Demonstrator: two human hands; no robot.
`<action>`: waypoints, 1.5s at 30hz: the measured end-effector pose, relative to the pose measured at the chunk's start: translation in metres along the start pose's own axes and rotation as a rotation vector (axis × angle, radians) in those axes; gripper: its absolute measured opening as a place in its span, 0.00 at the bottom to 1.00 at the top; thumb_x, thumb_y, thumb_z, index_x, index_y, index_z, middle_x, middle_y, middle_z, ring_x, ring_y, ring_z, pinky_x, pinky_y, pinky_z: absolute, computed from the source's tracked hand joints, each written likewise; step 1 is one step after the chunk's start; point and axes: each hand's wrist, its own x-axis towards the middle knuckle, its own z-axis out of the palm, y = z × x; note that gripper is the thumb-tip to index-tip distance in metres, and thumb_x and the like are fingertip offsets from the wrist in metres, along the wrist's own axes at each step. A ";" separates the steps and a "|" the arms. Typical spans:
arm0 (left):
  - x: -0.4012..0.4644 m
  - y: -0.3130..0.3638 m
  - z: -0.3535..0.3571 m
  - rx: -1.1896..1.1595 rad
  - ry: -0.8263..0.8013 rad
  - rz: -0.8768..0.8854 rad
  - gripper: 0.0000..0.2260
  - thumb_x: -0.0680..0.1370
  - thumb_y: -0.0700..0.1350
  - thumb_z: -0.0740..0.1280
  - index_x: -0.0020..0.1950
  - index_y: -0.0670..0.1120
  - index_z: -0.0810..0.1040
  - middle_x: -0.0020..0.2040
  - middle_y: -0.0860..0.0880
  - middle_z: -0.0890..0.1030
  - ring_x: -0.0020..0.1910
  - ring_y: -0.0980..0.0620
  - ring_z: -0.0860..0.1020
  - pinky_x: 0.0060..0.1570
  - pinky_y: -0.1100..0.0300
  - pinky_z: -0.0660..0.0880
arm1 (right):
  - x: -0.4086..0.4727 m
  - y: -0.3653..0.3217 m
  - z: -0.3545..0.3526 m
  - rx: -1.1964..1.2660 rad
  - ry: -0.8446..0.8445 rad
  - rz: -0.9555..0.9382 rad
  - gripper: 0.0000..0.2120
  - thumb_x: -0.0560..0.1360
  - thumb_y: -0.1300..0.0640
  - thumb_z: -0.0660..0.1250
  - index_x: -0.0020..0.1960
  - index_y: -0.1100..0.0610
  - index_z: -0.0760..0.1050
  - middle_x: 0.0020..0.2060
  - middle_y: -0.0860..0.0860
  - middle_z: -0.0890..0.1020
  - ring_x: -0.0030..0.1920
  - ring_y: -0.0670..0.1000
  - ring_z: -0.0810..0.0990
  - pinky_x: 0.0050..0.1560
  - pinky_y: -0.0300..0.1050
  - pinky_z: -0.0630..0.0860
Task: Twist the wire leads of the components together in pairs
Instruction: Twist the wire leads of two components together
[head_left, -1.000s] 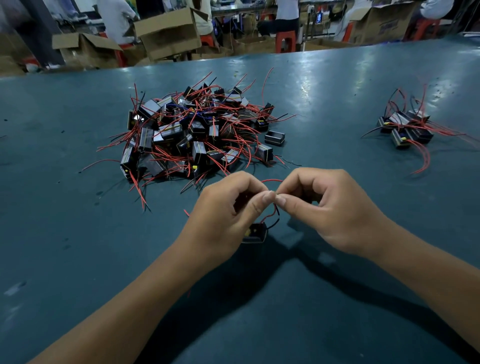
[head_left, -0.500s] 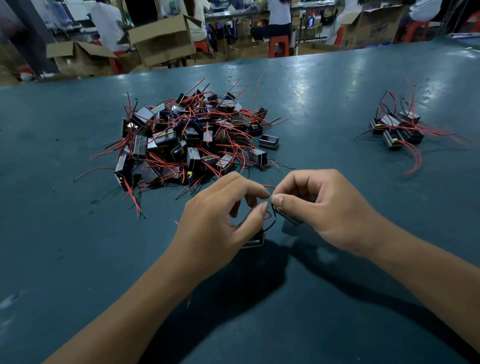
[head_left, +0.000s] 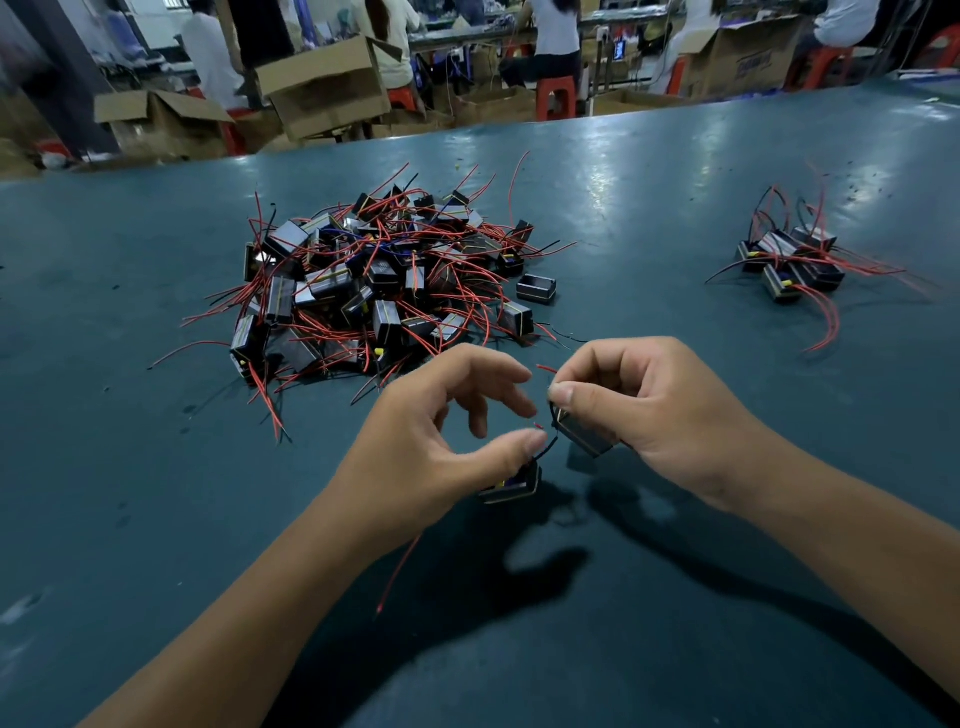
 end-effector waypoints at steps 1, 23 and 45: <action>0.000 -0.001 0.002 -0.026 -0.038 -0.022 0.14 0.74 0.47 0.76 0.57 0.51 0.77 0.48 0.56 0.85 0.40 0.55 0.77 0.42 0.72 0.68 | 0.000 0.001 0.000 -0.002 0.000 0.000 0.06 0.76 0.63 0.69 0.40 0.61 0.79 0.28 0.54 0.75 0.30 0.52 0.68 0.31 0.44 0.65; 0.004 -0.011 0.010 -0.164 -0.029 -0.208 0.11 0.76 0.44 0.74 0.51 0.49 0.73 0.40 0.48 0.85 0.36 0.45 0.81 0.40 0.51 0.78 | -0.002 0.001 0.000 -0.039 -0.071 -0.026 0.07 0.76 0.64 0.69 0.40 0.58 0.79 0.28 0.49 0.76 0.30 0.47 0.70 0.32 0.37 0.68; 0.007 -0.018 0.003 0.361 0.080 0.427 0.07 0.77 0.40 0.73 0.54 0.44 0.86 0.47 0.48 0.83 0.44 0.47 0.81 0.42 0.48 0.77 | -0.003 0.006 0.000 -0.114 -0.209 -0.011 0.05 0.71 0.53 0.71 0.42 0.55 0.80 0.32 0.58 0.78 0.34 0.52 0.71 0.37 0.51 0.66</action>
